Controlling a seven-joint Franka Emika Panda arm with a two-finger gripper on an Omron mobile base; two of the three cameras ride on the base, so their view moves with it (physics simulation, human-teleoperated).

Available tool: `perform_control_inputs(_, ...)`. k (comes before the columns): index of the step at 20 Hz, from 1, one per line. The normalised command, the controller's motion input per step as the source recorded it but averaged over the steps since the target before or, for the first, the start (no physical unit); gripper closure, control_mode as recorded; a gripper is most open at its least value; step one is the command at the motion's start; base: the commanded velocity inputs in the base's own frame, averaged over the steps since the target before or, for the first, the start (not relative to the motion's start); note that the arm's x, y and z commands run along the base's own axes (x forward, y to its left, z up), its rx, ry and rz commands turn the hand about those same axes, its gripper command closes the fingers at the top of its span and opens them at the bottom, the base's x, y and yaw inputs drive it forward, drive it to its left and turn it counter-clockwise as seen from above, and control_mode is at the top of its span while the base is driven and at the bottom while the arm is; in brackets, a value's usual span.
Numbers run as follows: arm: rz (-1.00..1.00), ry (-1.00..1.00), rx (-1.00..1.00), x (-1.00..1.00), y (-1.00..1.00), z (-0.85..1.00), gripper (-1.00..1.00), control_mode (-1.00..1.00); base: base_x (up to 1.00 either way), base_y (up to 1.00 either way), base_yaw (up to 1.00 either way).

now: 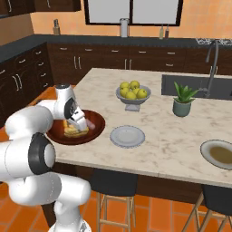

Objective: Place one bun and one sausage from the bowl on each plate.

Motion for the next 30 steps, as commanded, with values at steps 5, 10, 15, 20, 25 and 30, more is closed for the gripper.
perform_control_inputs(5,0.00,0.01,0.04,0.24,0.01,-0.40,-1.00,-1.00,0.00,0.00,0.00)
perform_control_inputs(10,0.00,0.00,0.04,0.35,0.10,-0.32,-1.00,-1.00,0.00,0.00,0.00)
perform_control_inputs(15,0.00,0.00,0.05,0.31,0.06,-0.30,-1.00,-1.00,0.00,0.00,0.00)
perform_control_inputs(20,0.00,0.00,0.05,0.35,0.01,-0.22,-1.00,-1.00,0.00,0.00,0.00)
perform_control_inputs(25,0.00,0.01,0.01,-0.15,0.02,-0.16,-1.00,-1.00,0.00,0.00,0.00)
perform_control_inputs(30,-0.01,0.01,0.00,-0.15,0.00,-0.34,-1.00,-1.00,0.00,0.00,0.00)
